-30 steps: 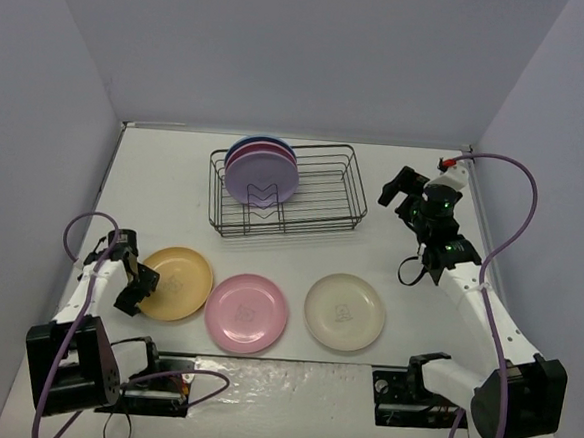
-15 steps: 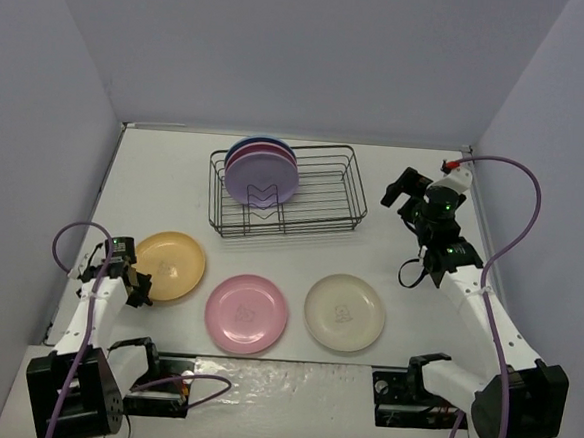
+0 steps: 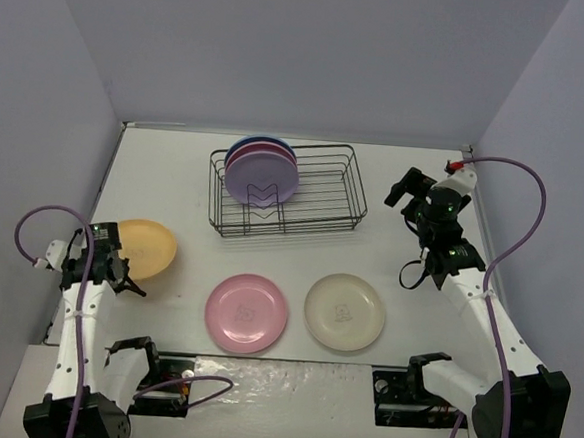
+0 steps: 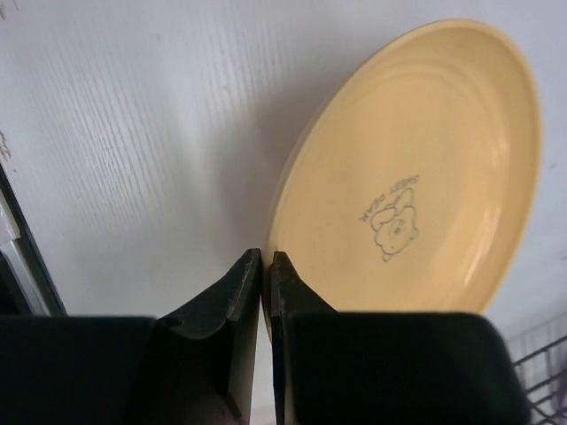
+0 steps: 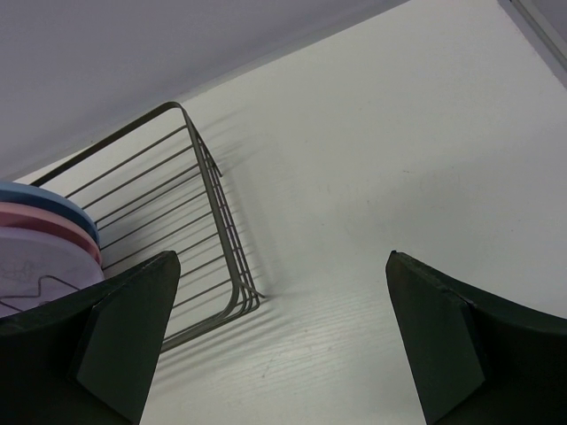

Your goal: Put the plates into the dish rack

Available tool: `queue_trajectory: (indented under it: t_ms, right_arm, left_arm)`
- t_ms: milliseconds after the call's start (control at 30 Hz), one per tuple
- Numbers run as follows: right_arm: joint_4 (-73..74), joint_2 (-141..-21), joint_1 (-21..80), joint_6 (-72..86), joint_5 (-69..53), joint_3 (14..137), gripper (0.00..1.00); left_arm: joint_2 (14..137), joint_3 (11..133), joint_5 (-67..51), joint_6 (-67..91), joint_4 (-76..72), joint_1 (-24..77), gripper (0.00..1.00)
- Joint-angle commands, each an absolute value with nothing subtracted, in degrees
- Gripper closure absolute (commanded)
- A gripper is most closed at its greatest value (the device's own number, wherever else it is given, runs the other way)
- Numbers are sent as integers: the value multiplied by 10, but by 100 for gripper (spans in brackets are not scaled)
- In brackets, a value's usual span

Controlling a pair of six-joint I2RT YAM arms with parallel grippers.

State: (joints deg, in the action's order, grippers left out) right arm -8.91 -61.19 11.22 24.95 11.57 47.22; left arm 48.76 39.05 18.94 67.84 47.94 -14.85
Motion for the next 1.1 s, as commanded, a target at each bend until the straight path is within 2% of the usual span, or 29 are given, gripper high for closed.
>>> queue_trajectory:
  t_ms: [0,100,233,367,433,500,600,633,767,1067]
  right_arm:
    - [-113,-606,108,232,148,478,0]
    - [-114,-607,108,231,155,477,0]
    - [-110,-609,108,221,175,476,0]
    - [-98,-609,108,215,210,479,0]
    - [-92,-610,108,216,221,482,0]
    - [-90,-611,108,214,225,482,0]
    - [-89,-610,108,213,232,481,0]
    - [-88,-610,108,212,234,480,0]
    - [-91,-612,107,210,242,478,0]
    - [-92,-637,107,208,245,483,0]
  left_arm:
    - [466,513,283,685,475,-154,100]
    - [461,563,295,617,422,-152,100]
    - [474,631,231,458,262,-149,100]
    - [517,671,43,253,85,-117,100]
    - [566,717,-10,157,43,-40,100]
    - [597,748,27,11,37,81,100]
    - [624,743,118,-228,16,211,100]
    - [626,729,133,-265,-7,257,100]
    - [633,710,124,-338,-43,291,100]
    - [662,608,192,-473,-291,350,100]
